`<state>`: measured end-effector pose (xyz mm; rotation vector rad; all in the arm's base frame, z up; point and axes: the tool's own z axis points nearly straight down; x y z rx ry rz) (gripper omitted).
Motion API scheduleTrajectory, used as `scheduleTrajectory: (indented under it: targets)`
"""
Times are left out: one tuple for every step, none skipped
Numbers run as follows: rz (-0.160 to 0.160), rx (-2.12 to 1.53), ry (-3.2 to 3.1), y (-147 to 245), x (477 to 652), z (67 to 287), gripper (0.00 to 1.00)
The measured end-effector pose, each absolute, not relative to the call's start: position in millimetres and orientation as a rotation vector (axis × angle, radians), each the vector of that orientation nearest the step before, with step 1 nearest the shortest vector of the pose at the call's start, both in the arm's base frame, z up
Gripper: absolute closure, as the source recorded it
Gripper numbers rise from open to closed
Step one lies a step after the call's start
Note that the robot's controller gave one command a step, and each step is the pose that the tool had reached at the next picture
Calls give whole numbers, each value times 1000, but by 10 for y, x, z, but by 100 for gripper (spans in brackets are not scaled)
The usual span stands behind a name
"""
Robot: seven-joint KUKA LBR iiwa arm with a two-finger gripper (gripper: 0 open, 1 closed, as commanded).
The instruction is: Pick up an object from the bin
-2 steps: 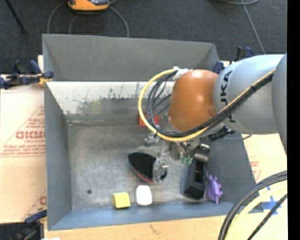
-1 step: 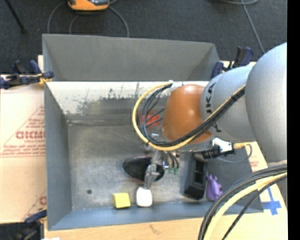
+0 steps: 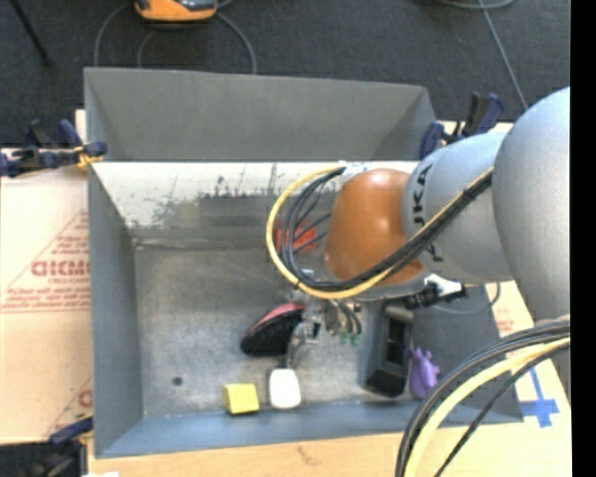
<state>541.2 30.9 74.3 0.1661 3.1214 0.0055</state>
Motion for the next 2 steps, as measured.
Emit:
scheduleTrajectory:
  targets:
    - [6,146,3122,302,5414,743,100]
    - [6,140,3124,301,5419,747,100]
